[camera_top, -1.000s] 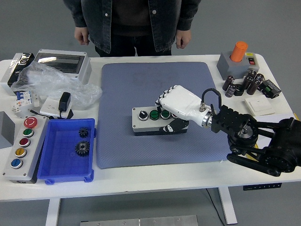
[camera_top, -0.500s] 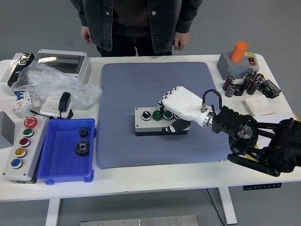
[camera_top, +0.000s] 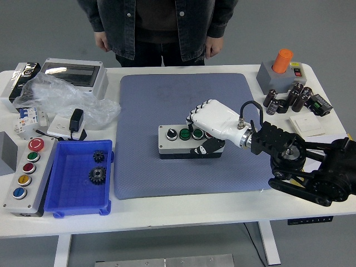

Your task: Pick up the button,place it on the desk,press the button,press the button

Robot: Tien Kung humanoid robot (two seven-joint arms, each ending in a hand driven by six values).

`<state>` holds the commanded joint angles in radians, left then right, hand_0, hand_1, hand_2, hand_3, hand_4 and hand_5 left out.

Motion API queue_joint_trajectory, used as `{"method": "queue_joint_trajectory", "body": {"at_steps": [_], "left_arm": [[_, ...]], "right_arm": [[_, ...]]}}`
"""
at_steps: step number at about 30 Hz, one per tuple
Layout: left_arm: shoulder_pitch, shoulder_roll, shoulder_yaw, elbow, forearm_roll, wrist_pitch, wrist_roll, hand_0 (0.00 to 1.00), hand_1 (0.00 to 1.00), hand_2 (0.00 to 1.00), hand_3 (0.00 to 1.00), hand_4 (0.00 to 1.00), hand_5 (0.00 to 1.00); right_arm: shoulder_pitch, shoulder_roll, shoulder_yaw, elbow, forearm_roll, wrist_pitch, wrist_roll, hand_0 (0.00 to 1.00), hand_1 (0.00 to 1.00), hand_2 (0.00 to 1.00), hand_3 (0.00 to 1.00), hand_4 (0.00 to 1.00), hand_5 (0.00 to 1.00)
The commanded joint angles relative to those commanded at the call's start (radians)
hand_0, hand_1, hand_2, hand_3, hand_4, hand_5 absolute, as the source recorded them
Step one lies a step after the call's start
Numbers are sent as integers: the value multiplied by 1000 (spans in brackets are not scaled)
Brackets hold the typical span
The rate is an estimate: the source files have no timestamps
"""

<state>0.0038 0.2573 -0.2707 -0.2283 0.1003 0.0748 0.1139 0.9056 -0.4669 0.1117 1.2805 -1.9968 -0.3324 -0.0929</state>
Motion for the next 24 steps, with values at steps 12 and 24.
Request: {"method": "queue_joint_trajectory", "body": {"at_steps": [12,24], "left_arm": [[-2,1,1,0,2,0,0,696,735,672,688,707,444],[0,0,7,0,-1,1,0,695,735,672,686,706,444]], "right_arm": [[-1,1,2,-7,10,17,10,606,632,658,761,792,148],[-2,-5,11,9,9,21,5,616,640,658,792,822,177]]}}
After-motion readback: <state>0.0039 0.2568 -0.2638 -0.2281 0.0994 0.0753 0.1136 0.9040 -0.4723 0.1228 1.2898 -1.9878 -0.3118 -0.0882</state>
